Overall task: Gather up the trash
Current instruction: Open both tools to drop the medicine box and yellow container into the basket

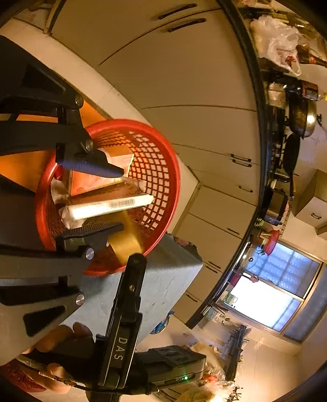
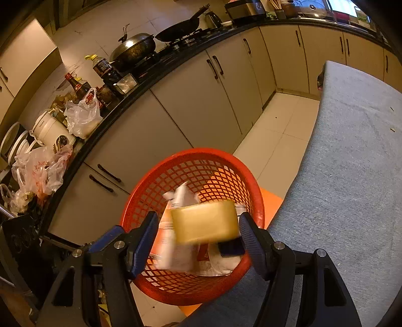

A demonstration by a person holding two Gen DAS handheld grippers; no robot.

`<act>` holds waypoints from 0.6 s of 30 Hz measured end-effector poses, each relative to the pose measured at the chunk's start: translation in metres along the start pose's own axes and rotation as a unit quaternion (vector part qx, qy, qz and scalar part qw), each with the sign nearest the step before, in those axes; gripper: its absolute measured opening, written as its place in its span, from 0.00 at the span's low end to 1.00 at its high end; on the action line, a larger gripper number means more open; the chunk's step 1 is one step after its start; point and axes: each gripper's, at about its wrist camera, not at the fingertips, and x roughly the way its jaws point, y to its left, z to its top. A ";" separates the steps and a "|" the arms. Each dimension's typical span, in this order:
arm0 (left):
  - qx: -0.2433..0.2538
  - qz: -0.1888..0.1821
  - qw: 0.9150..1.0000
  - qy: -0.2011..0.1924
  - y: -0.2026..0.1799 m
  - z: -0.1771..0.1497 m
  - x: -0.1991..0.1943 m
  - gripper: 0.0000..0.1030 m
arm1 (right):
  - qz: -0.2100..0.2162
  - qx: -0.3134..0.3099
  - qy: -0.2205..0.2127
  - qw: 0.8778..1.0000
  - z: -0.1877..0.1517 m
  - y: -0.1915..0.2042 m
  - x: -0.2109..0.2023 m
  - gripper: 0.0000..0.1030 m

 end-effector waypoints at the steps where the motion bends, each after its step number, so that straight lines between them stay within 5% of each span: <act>1: 0.002 0.000 1.000 -0.003 -0.001 0.000 -0.003 0.36 | -0.001 0.000 -0.006 1.000 0.000 -0.001 -0.004 0.69; 5: 0.011 0.039 0.998 -0.038 -0.009 -0.004 -0.023 0.47 | -0.010 -0.007 -0.033 0.999 -0.005 -0.001 -0.031 0.69; 9: 0.016 0.075 0.994 -0.078 -0.021 -0.014 -0.052 0.67 | -0.065 -0.038 -0.071 0.995 -0.024 0.005 -0.071 0.73; 14: 0.064 0.144 0.979 -0.127 -0.055 -0.040 -0.088 0.83 | -0.131 -0.076 -0.111 0.982 -0.068 0.011 -0.117 0.77; 18: 0.112 0.180 0.968 -0.136 -0.083 -0.067 -0.100 0.86 | -0.173 -0.100 -0.135 0.971 -0.116 0.007 -0.150 0.81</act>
